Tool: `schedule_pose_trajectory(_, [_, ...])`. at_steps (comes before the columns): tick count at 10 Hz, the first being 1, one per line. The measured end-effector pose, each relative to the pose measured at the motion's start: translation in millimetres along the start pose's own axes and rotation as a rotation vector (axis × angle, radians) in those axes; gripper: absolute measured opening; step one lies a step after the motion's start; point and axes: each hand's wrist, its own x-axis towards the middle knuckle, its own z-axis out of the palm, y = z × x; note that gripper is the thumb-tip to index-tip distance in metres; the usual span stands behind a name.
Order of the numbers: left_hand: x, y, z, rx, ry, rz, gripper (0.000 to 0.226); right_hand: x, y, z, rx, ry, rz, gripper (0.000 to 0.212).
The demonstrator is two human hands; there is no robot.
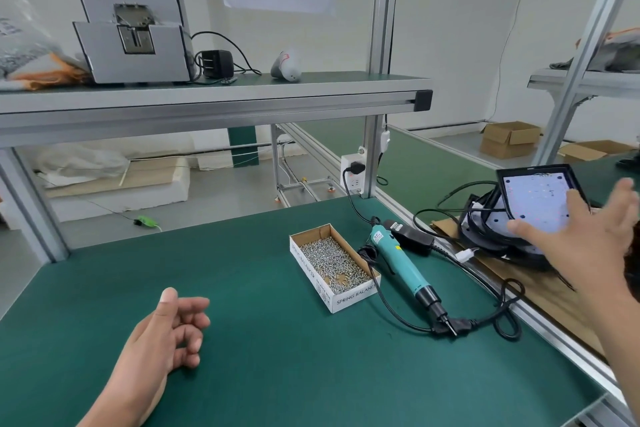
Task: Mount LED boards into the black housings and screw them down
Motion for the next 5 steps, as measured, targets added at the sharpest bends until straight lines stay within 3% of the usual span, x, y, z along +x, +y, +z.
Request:
schedule_pose_trajectory(2, [-1, 0, 0, -0.008, 0.002, 0.009, 0.077, 17, 2, 8, -0.213, 0.004, -0.074, 0.134])
schedule_pose_trajectory(4, [0, 1, 0, -0.032, -0.012, -0.003, 0.078, 27, 5, 19, -0.242, -0.039, -0.003, 0.114])
schedule_pose_trajectory(5, [-2, 2, 1, -0.041, -0.015, 0.003, 0.078, 23, 8, 23, -0.172, -0.021, -0.004, 0.115])
